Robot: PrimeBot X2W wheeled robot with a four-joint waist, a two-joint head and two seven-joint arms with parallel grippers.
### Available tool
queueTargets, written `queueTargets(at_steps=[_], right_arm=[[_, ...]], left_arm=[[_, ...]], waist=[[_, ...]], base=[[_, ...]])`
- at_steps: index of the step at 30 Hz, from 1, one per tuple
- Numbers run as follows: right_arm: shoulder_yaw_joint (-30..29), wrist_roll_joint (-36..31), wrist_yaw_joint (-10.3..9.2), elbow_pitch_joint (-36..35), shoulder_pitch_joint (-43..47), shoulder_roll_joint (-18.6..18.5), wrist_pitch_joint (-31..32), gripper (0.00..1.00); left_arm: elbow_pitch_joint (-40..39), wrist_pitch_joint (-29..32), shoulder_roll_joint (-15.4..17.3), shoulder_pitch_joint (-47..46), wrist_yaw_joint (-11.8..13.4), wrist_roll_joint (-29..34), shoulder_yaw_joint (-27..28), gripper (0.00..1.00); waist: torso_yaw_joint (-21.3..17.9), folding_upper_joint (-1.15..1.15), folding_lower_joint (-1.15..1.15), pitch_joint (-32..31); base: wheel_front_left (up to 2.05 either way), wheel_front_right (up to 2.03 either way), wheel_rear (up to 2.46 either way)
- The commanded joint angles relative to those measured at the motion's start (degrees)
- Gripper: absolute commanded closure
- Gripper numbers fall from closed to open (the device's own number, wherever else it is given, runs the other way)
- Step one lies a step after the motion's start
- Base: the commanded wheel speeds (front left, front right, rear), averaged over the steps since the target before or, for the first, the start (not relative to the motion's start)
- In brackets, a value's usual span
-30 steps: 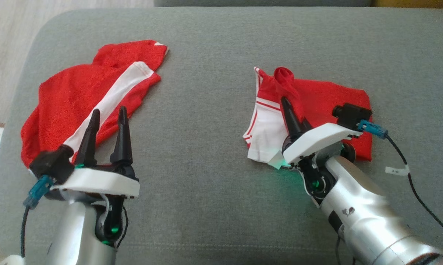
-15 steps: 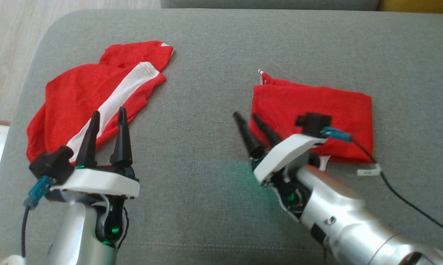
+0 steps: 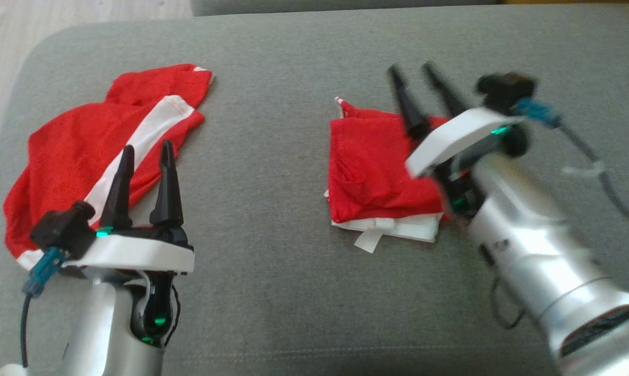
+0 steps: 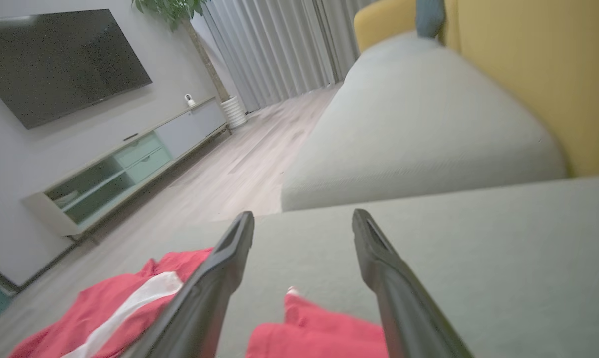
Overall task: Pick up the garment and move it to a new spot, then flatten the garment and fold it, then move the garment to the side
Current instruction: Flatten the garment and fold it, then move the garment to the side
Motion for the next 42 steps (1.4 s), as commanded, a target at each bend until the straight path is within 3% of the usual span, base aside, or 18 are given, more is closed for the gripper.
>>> queueTargets(at_steps=[1, 5, 8, 14, 21, 31, 42], right_arm=[[-2.58, -4.41, 0.2, -2.49, -0.21, -0.48, -0.77, 0.0], [-17.28, -23.2, 0.2, -12.83, 7.12, -3.68, -0.77, 0.0], [-26.0, -34.18, 0.2, -22.26, 14.94, -2.95, -0.77, 0.0], [-34.78, -45.36, 0.2, -35.07, 27.93, 0.31, -0.77, 0.0], [-36.9, -45.34, 0.2, -39.61, 34.36, 1.31, -0.77, 0.0], [-36.22, -42.29, 0.2, -41.13, 35.71, 1.36, -0.77, 0.0], [-39.34, -38.28, 0.2, -31.23, 31.16, 1.36, 3.04, 0.0]], left_arm=[[-2.54, -0.3, 0.69, -1.33, 0.16, -0.65, 1.66, 0.0], [-4.73, -0.3, 0.69, -1.41, 0.01, -0.98, 1.36, 0.0], [-5.57, -0.3, 0.69, -1.15, 0.05, -0.86, 1.12, 0.0], [-5.85, -0.3, 0.69, -0.09, 0.08, 0.15, -0.12, 0.0], [-6.09, -0.3, 0.69, 1.31, 0.06, 1.69, -1.19, 0.0], [-6.57, -0.3, 0.69, 1.37, -0.22, 2.6, -1.43, 0.0], [-5.69, -0.3, 0.69, 0.0, -0.82, 2.67, -2.77, 0.0]], waist=[[-0.69, 0.0, 0.0, 0.18], [-2.05, 0.0, 0.0, 0.28], [-2.89, 0.0, 0.0, 0.14], [-3.76, 0.0, 0.0, -0.21], [-4.28, 0.0, 0.0, -0.11], [-4.04, 0.0, 0.0, 0.73], [-1.41, 0.0, 0.0, 3.91]], base=[[0.0, 0.0, 0.0], [0.0, 0.0, 0.0], [0.0, 0.0, 0.0], [0.0, 0.0, 0.0], [0.0, 0.0, 0.0], [0.0, 0.0, 0.0], [0.0, 0.0, 0.0]])
